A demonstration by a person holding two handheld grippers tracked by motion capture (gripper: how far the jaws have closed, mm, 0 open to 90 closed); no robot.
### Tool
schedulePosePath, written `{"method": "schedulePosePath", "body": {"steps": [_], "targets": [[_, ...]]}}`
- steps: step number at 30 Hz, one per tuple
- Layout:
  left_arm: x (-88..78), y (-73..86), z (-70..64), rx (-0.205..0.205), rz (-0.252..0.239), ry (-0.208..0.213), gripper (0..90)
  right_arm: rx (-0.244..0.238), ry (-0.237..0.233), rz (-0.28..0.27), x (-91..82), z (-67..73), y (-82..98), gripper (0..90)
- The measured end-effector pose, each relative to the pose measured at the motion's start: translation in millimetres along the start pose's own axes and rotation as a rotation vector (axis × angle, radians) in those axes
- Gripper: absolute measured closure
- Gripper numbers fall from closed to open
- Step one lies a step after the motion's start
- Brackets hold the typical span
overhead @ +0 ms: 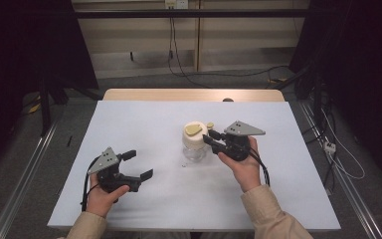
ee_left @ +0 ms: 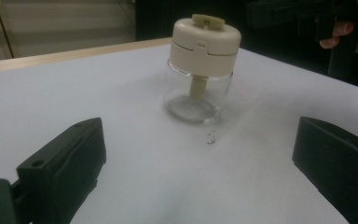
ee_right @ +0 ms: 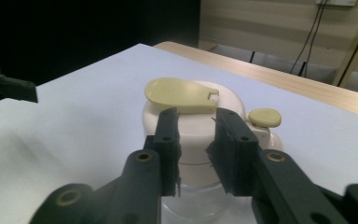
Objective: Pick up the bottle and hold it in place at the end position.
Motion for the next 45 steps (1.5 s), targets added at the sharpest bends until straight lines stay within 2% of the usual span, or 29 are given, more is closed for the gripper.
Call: {"method": "schedulePosePath", "body": {"steps": [1, 4, 6, 11, 18, 20, 28, 33, 40, 45], "targets": [[1.0, 0.4, -0.4, 0.002, 0.007, -0.001, 2.4, 0.000, 0.002, -0.006, 1.3, -0.3, -1.1, 79.8], [2.9, -1.2, -0.5, 0.007, 0.015, -0.008, 2.4, 0.010, -0.010, -0.007, 5.9, -1.5, -3.0, 88.3], [3.7, -3.0, -0.7, 0.007, 0.012, -0.012, 2.5, 0.015, -0.009, -0.010, 8.0, -2.0, -4.9, 90.0], [9.2, -5.6, -1.7, 0.002, 0.030, -0.005, 2.5, 0.002, -0.026, 0.006, 14.9, 2.6, -6.2, 90.0], [20.9, -15.3, -4.9, 0.010, 0.043, 0.007, 3.0, -0.025, -0.028, 0.017, 19.1, 6.4, -6.9, 90.0], [25.6, -18.6, -6.5, 0.012, 0.052, 0.014, 3.3, -0.045, -0.024, 0.030, 21.2, 7.5, -4.9, 90.0], [41.4, -28.7, -7.2, 0.020, 0.072, 0.025, 3.8, -0.042, -0.032, 0.043, 21.0, 7.9, -4.5, 90.0], [47.6, -38.6, -5.7, 0.015, 0.058, 0.023, 6.1, -0.036, -0.036, 0.038, 21.2, 7.4, -4.1, 90.0], [56.1, -49.5, -2.3, -0.009, 0.050, 0.018, 19.0, -0.037, -0.036, 0.023, 21.2, 7.7, -3.4, 90.0], [63.5, -53.6, -2.9, 0.007, 0.077, 0.019, 33.4, -0.031, -0.045, 0.021, 21.2, 7.3, -3.2, 90.0]]}}
Point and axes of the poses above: each handheld gripper's, and its own axes: x roughly forward along the jaws, y roughly out of its underside, z roughly to its left, the point moved 9 cm from there along x, roughly forward along the jaws, and after that the axes turned 6 degrees about z, right-handed, at the moved point
